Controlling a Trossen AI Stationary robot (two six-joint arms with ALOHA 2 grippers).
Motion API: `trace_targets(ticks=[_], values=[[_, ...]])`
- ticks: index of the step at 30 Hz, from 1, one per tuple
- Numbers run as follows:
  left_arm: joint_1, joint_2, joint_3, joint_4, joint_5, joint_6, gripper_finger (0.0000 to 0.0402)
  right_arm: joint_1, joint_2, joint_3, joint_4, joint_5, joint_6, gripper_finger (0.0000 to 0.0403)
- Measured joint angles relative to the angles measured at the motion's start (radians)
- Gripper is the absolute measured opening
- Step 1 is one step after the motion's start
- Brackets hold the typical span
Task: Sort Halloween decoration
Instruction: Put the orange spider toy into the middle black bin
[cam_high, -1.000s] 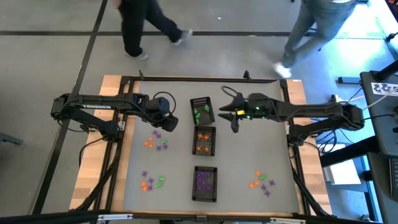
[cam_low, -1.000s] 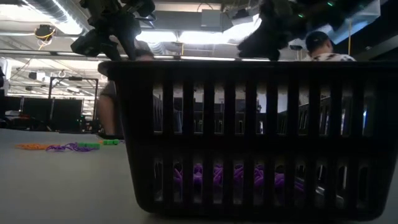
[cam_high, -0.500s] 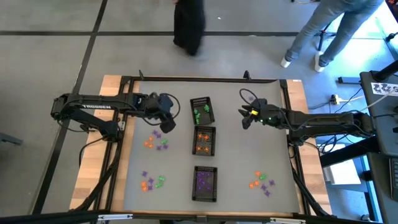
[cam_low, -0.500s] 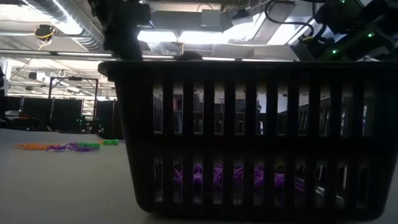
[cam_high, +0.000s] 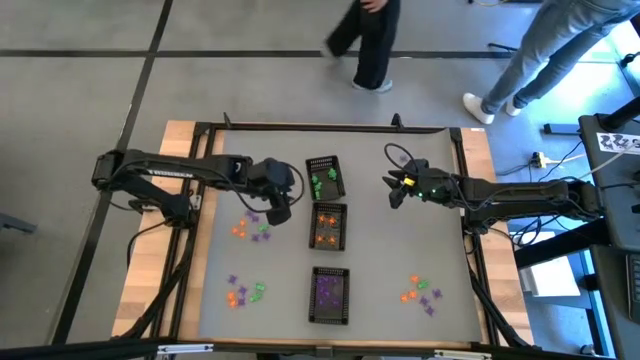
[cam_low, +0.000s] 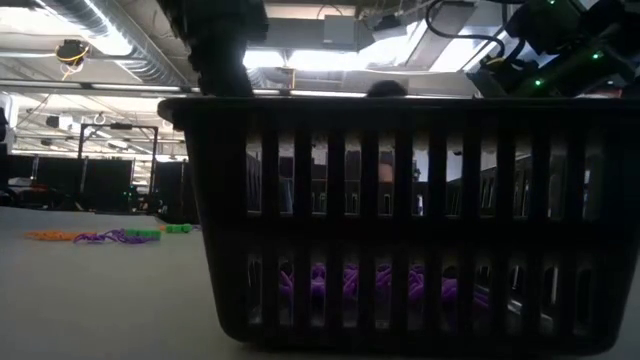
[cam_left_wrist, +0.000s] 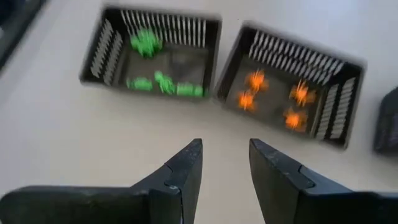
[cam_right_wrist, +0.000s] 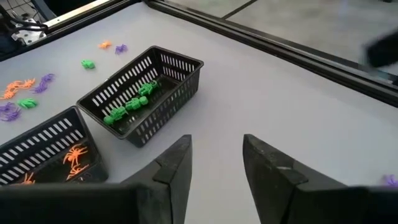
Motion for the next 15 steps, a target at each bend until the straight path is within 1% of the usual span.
trace_targets(ticks=[4, 8, 9, 10, 12, 15], values=[[-0.005, 0.036, 0.0, -0.062, 0.011, 0.015, 0.0124, 0.0, 0.0, 0.0, 0.0, 0.0, 0.0, 0.014], [-0.004, 0.044, 0.0, -0.131, 0.066, 0.032, 0.0124, 0.0, 0.0, 0.0, -0.001, -0.002, 0.0, 0.014], [-0.005, 0.041, 0.0, -0.14, 0.075, 0.027, 0.0124, 0.0, 0.0, 0.0, -0.002, -0.016, 0.001, 0.014], [-0.008, 0.036, -0.001, -0.141, 0.081, 0.025, 0.0124, 0.0, 0.0, 0.0, -0.004, -0.043, 0.003, 0.014], [-0.019, 0.019, -0.011, -0.117, 0.077, 0.021, 0.0124, 0.001, 0.0, 0.0, 0.007, -0.13, 0.006, 0.014], [-0.041, -0.028, -0.067, 0.006, 0.058, 0.021, 0.0124, 0.011, -0.001, 0.0, 0.038, -0.274, 0.008, 0.014]])
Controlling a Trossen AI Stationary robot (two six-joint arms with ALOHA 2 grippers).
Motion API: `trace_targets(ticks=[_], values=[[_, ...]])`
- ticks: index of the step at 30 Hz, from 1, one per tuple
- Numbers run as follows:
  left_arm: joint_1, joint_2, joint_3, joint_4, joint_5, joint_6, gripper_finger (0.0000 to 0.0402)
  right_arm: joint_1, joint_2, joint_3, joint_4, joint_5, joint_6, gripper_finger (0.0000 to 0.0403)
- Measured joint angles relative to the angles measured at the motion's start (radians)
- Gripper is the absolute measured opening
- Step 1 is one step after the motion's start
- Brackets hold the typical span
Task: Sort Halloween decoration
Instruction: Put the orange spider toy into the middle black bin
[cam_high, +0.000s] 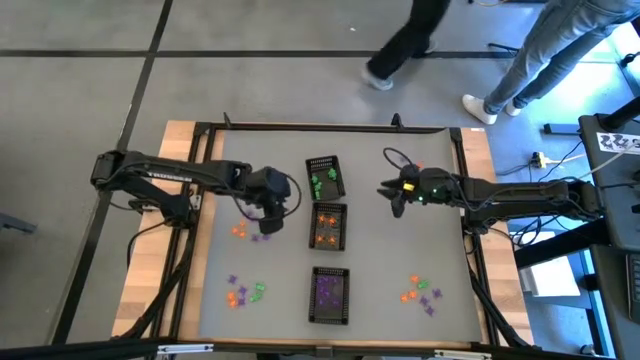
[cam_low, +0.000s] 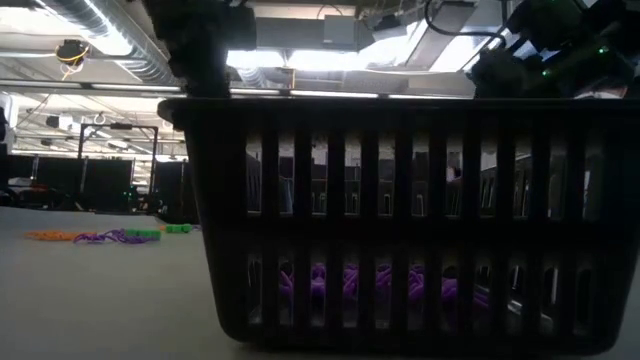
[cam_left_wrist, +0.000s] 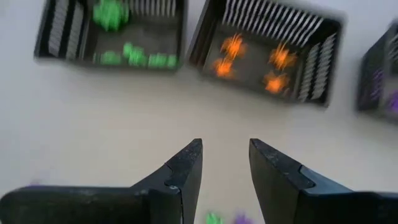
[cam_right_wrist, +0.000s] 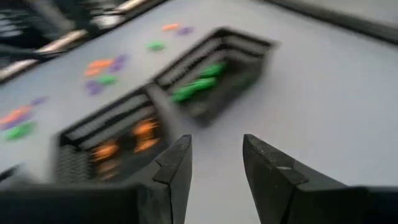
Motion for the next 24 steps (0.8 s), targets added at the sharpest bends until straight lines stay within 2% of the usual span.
trace_targets(ticks=[2, 6, 12, 15, 17, 21, 24], values=[[-0.013, -0.043, -0.07, 0.131, -0.005, 0.003, 0.0124, 0.042, 0.0, 0.006, -0.006, -0.034, 0.0, 0.014], [-0.025, -0.128, -0.243, 0.401, -0.005, -0.025, 0.0124, 0.175, 0.001, 0.081, -0.109, -0.023, 0.0, 0.014], [-0.025, -0.172, -0.403, 0.628, -0.005, -0.108, 0.0124, 0.432, 0.066, 0.247, -0.288, 0.182, -0.001, 0.014], [-0.028, -0.166, -0.43, 0.7, -0.005, -0.115, 0.0124, 0.53, 0.132, 0.316, -0.394, 0.252, 0.049, 0.014], [-0.036, -0.16, -0.435, 0.715, -0.004, -0.136, 0.0124, 0.576, 0.184, 0.351, -0.454, 0.257, 0.112, 0.014], [-0.086, -0.161, -0.436, 0.711, 0.05, -0.188, 0.0124, 0.662, 0.286, 0.393, -0.544, 0.217, 0.233, 0.014], [-0.152, -0.161, -0.436, 0.718, 0.048, -0.213, 0.0124, 0.717, 0.354, 0.402, -0.574, 0.159, 0.321, 0.014]])
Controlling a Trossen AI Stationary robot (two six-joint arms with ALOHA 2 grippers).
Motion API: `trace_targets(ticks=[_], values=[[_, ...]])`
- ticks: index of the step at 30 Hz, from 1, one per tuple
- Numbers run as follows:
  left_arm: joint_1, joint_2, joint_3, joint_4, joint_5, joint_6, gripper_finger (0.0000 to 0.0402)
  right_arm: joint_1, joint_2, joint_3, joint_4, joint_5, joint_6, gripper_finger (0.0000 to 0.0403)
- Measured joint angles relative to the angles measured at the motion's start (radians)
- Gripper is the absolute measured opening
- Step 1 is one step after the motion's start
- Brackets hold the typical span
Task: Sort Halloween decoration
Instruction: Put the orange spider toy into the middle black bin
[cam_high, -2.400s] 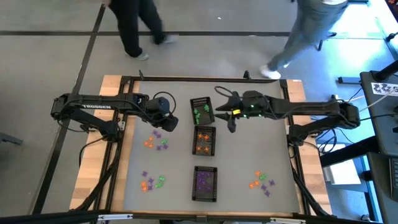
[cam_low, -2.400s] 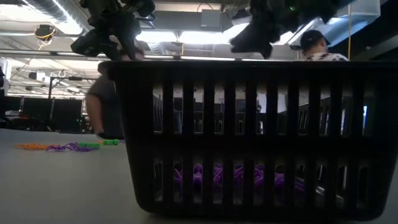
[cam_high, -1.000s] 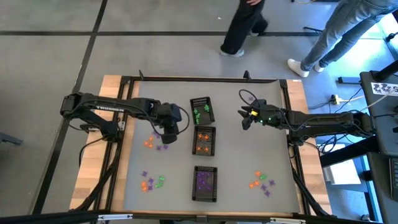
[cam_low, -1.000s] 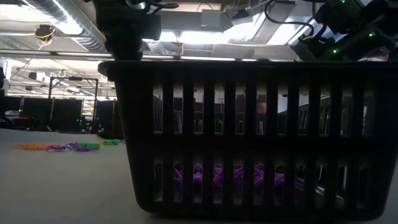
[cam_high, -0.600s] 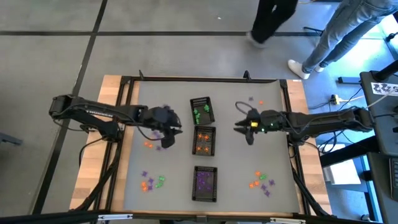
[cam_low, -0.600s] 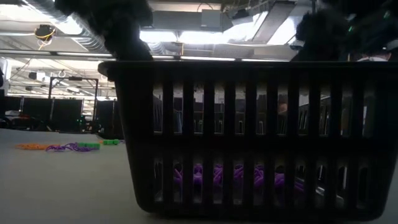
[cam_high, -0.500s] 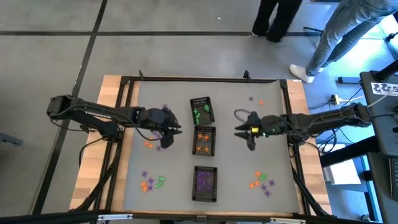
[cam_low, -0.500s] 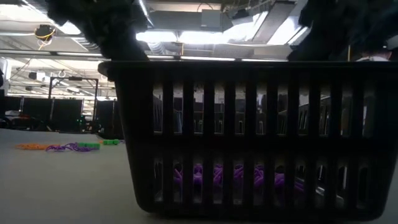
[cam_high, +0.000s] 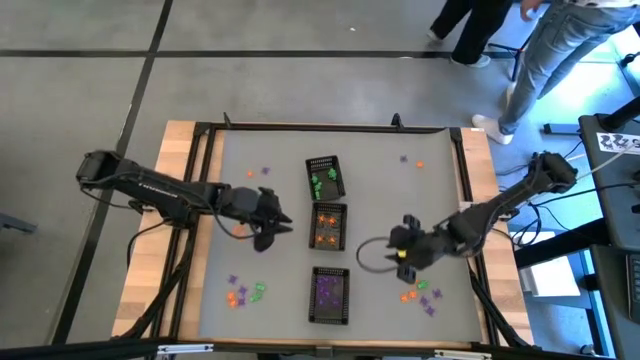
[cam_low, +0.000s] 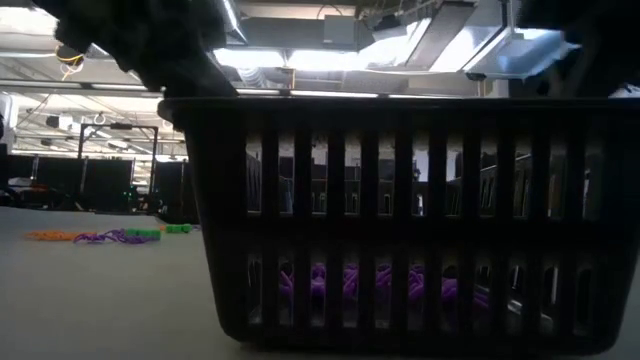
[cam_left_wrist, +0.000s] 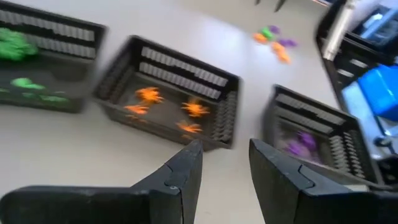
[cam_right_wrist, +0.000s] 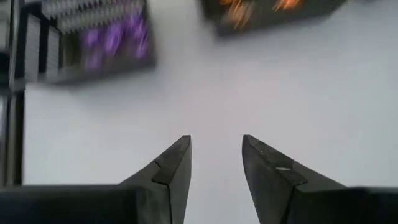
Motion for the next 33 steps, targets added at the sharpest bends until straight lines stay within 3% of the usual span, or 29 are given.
trace_targets(ticks=[5, 14, 23, 33], values=[[-0.136, 0.006, 0.0, 0.103, -0.116, -0.013, 0.0124, 0.096, 0.083, 0.003, -0.048, -0.084, 0.167, 0.014], [-0.346, 0.085, 0.0, 0.339, -0.265, 0.008, 0.0124, 0.267, 0.15, 0.003, -0.132, -0.095, 0.446, 0.014], [-0.435, 0.181, 0.0, 0.501, -0.394, -0.043, 0.0124, 0.328, 0.234, 0.003, -0.201, -0.068, 0.617, 0.014], [-0.468, 0.263, 0.001, 0.57, -0.402, -0.122, 0.0124, 0.325, 0.354, 0.005, -0.166, -0.096, 0.625, 0.014]])
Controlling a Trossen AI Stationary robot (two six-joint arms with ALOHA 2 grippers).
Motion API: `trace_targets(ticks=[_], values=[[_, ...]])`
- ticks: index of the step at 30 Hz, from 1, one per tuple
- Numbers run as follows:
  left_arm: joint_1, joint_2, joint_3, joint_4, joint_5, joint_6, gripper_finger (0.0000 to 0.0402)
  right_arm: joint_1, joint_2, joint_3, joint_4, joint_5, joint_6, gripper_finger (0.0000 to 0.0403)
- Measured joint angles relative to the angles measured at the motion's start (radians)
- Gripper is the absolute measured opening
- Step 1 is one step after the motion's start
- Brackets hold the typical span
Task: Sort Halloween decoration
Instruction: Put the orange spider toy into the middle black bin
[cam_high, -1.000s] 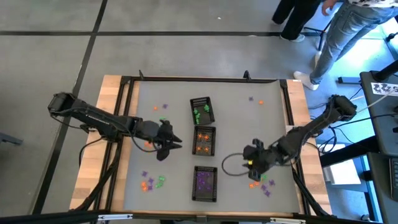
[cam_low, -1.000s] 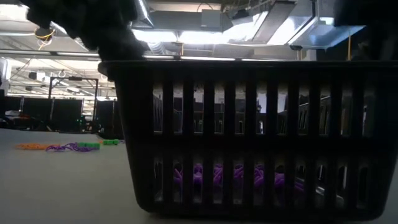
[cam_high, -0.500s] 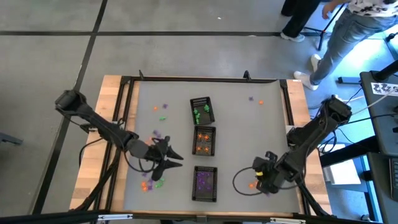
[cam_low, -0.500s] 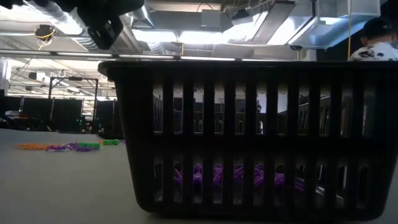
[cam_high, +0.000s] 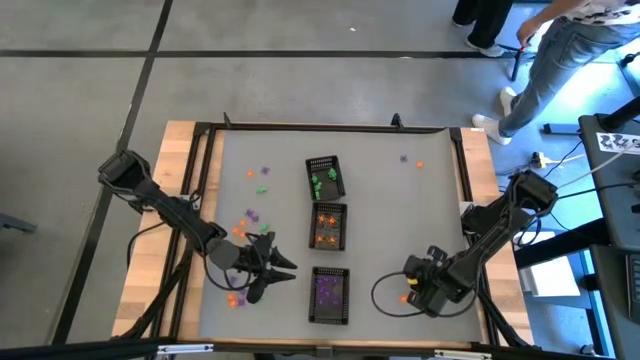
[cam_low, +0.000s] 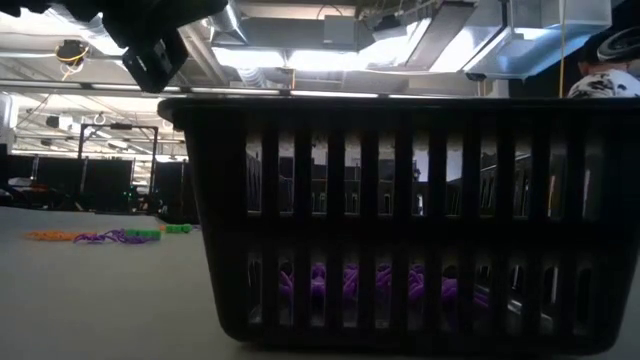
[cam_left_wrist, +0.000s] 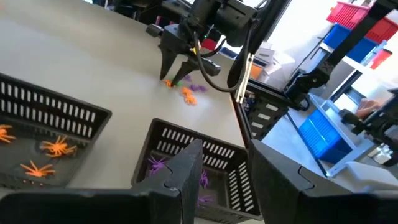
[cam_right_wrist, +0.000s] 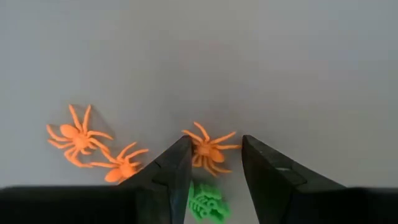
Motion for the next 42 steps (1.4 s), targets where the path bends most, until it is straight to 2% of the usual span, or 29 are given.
trace_targets(ticks=[3, 6, 13, 19, 22, 27, 32, 36, 42], values=[[0.0, 0.006, 0.0, 0.0, -0.001, -0.008, 0.0124, 0.0, 0.025, 0.003, -0.003, -0.001, 0.0, 0.0139], [0.0, 0.006, 0.0, 0.0, -0.002, -0.008, 0.0124, -0.003, 0.029, 0.002, -0.007, 0.009, 0.0, 0.012], [0.001, 0.006, 0.0, -0.002, -0.001, -0.004, 0.0124, -0.041, 0.015, 0.0, -0.051, 0.052, -0.068, 0.0014], [0.017, 0.006, 0.0, -0.005, -0.001, -0.001, 0.0124, -0.12, -0.032, -0.006, -0.085, 0.122, -0.145, 0.0023], [0.029, 0.006, 0.0, -0.011, -0.001, 0.004, 0.0124, -0.172, -0.087, 0.009, -0.133, 0.194, -0.194, 0.0013], [0.061, 0.006, 0.0, -0.011, 0.0, 0.042, 0.0124, -0.277, -0.186, 0.089, -0.193, 0.404, -0.318, 0.0008], [0.105, 0.006, 0.0, -0.032, 0.0, 0.053, 0.0124, -0.415, -0.247, 0.144, -0.087, 0.551, -0.549, 0.0018], [0.155, -0.002, 0.001, -0.083, 0.038, 0.053, 0.0124, -0.568, -0.248, 0.147, 0.103, 0.514, -0.79, 0.0019], [0.259, -0.084, 0.002, -0.275, 0.172, 0.02, 0.0124, -0.825, -0.199, 0.148, 0.413, 0.32, -1.086, 0.002]])
